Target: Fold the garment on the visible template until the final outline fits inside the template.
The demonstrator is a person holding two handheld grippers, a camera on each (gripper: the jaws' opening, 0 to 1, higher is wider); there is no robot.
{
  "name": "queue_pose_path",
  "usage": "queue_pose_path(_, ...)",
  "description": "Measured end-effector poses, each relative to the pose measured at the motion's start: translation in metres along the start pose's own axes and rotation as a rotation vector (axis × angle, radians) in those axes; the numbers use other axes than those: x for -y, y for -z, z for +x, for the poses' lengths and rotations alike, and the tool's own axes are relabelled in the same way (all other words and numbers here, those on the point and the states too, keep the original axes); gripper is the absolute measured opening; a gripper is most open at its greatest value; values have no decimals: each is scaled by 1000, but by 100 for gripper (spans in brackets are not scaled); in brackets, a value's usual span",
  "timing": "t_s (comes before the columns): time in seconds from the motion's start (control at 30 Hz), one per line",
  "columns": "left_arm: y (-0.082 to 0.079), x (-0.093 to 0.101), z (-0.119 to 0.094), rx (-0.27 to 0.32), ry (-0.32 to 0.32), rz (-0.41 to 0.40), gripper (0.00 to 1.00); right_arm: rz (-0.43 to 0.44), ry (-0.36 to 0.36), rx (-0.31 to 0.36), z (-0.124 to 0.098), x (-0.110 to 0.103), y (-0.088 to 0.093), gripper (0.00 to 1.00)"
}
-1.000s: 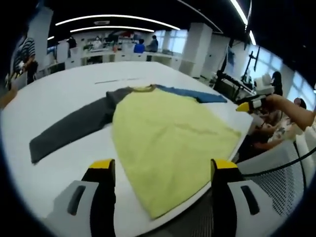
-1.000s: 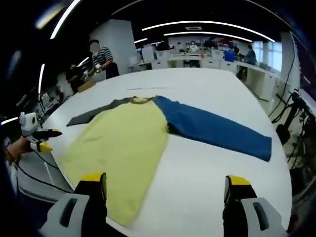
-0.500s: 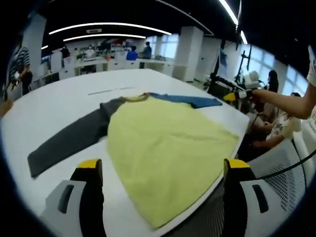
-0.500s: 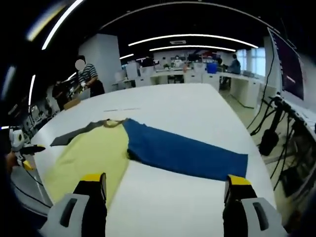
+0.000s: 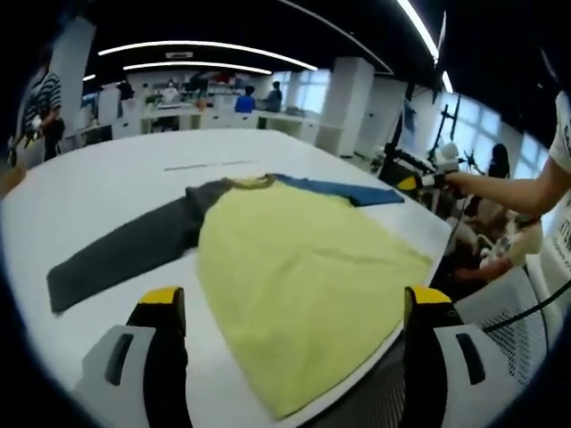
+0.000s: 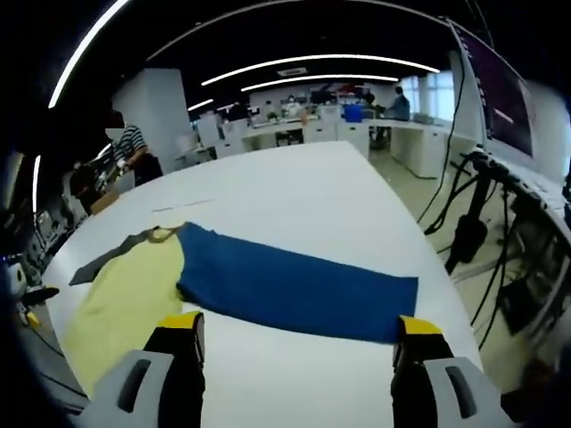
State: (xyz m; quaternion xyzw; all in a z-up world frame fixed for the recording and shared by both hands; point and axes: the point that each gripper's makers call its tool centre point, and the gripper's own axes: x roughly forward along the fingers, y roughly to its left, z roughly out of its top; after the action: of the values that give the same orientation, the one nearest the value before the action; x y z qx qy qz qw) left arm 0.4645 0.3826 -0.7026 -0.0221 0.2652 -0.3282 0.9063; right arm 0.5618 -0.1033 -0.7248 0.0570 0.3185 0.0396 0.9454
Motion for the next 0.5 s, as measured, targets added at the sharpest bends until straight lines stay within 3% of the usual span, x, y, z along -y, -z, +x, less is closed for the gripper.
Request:
queue_pose_path(0.1,-1,-2,-1,8,-6,-8,99,19,16,-4,6,10,1,81)
queue_pose_path(0.17,-1,-3,-2,9,-10,-13,99,35,28,11,21,24,-2,80)
queue_pose_path(0.3,-1,-3,-2,12,-7,-34,99,20,52,26,22,25,-1,78)
queue_pose_path(0.37,-3,-3,-1,26,-4,-40,99,32,76,16,23,29,2,73)
queue_pose_path(0.5,-8,-2,0,37,-2,-49,99,49,119,-3,33,57,9,61)
